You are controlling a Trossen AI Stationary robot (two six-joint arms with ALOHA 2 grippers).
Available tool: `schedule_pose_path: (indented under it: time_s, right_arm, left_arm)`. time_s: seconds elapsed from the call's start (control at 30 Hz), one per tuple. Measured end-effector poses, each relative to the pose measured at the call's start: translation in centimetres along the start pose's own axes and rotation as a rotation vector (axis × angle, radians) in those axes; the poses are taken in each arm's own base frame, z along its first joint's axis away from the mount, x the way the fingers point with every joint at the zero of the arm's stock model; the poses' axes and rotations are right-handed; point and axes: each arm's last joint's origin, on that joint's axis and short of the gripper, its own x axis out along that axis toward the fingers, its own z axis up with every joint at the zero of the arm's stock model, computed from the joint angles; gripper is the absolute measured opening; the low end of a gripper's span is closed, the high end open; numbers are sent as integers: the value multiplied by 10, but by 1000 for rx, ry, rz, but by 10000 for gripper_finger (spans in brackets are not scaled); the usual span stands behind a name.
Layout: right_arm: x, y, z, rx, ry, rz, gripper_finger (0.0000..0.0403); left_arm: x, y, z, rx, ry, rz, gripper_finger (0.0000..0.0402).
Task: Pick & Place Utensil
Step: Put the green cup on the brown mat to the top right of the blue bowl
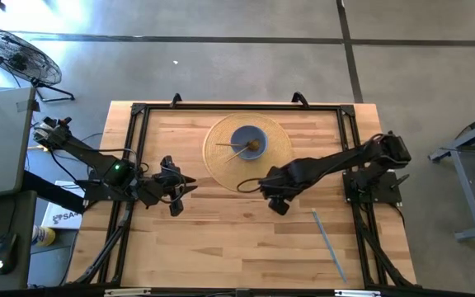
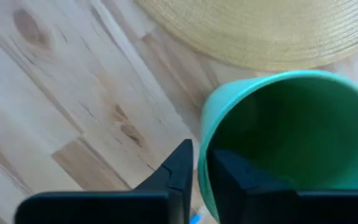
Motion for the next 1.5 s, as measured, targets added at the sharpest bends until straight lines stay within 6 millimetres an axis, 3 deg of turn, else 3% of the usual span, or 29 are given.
schedule_pose_path:
  time_s: [0.5,0.67,0.93,1.07,1.2,1.33,1.5]
  right_arm:
    - [-12,-6,-2,7,-57,8,176]
    - [-33,-19,-8,41,-102,40,196]
    - [-83,-57,-49,113,-234,-55,215]
    - [-97,-70,-73,133,-283,-17,241]
    - [-88,-79,-95,153,-279,13,277]
    - [-65,-81,-113,191,-225,66,314]
    - [-31,-72,-121,179,-253,189,363]
  left_arm:
    - [0,0,0,0,0,0,96]
    - [0,0,0,0,-2,2,96]
    - [0,0,0,1,-1,3,96]
    - [0,0,0,3,1,4,96]
    - [0,0,0,3,0,5,96]
    - [2,0,-1,5,-8,28,96]
    - [7,-2,-3,-26,-9,62,96]
